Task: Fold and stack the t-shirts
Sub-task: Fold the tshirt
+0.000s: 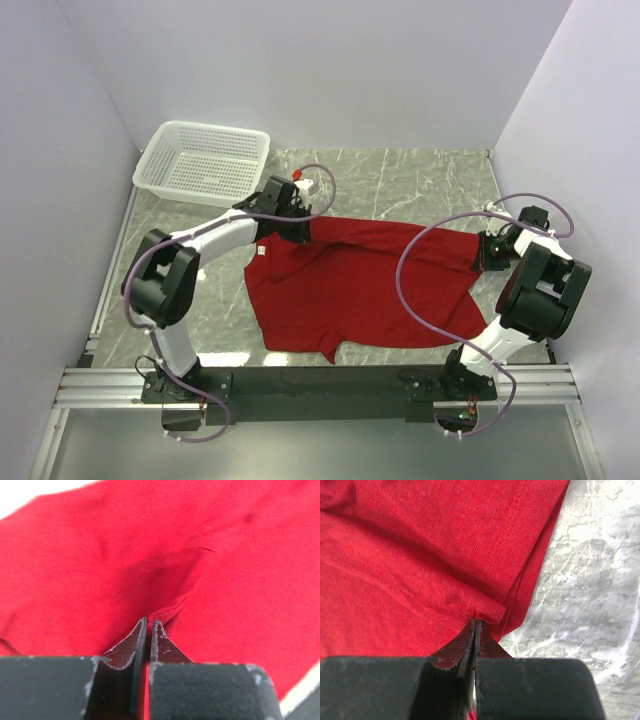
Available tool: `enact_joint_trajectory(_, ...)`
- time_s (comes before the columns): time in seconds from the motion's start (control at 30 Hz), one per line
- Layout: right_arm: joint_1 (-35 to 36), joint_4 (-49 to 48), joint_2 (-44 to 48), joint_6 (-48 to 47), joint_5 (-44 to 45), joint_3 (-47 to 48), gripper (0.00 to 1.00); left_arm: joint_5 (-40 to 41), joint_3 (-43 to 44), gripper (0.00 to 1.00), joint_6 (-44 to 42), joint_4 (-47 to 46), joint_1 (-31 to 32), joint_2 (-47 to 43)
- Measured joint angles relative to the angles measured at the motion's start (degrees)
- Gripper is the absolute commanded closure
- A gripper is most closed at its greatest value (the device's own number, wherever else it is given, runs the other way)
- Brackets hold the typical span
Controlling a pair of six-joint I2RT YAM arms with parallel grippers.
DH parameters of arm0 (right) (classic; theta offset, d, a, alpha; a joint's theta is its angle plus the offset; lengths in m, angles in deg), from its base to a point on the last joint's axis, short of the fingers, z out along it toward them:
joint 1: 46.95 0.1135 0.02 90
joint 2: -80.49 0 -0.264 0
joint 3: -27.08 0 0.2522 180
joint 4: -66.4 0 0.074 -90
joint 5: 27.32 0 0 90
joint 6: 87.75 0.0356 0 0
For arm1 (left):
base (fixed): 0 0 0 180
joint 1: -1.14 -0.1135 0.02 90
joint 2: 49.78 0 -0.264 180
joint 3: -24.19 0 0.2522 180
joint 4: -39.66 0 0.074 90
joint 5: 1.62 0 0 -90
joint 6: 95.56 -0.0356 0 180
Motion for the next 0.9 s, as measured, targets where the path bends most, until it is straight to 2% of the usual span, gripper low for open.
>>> enact_joint_trajectory(0.13, 0.0, 0.0, 0.0, 0.0, 0.0, 0.0, 0.99, -3.3, -2.7, 0.92, 0.0, 0.4, 2.1, -3.8)
enact_joint_trajectory(0.2, 0.0, 0.0, 0.0, 0.0, 0.0, 0.0, 0.99, -4.3, -4.1, 0.82, 0.0, 0.5, 3.3, -4.8)
enact_joint_trajectory(0.33, 0.0, 0.0, -0.1, 0.0, 0.0, 0.1, 0.99, -4.9, -7.3, 0.74, 0.3, 1.8, 5.4, -4.9)
enact_joint_trajectory(0.47, 0.0, 0.0, -0.1, 0.0, 0.0, 0.2, 0.99, -5.2, -8.7, 0.56, 0.4, 4.0, 6.0, -4.9)
enact_joint_trajectory(0.53, 0.0, 0.2, -0.1, 0.0, 0.0, 0.6, 0.99, -3.8, -9.1, 0.52, 0.7, 4.2, 6.0, -5.1)
enact_joint_trajectory(0.6, 0.0, 0.3, -0.1, 0.0, -0.1, 1.2, 0.99, -0.6, -9.9, 0.42, 1.2, 4.2, 6.0, -6.3)
enact_joint_trajectory(0.7, 0.0, 0.3, -0.1, -0.1, -0.2, 1.7, 0.99, 5.2, -12.9, 0.31, 3.0, 4.0, 6.0, -12.2)
enact_joint_trajectory(0.8, 0.0, 0.4, -0.1, -0.2, -0.3, 1.7, 0.99, 10.3, -14.5, 0.31, 5.4, 3.8, 5.6, -19.3)
enact_joint_trajectory(0.9, 0.0, 0.7, -0.1, -0.2, -0.3, 1.9, 0.99, 14.1, -14.9, 0.31, 7.9, 2.4, 5.3, -21.9)
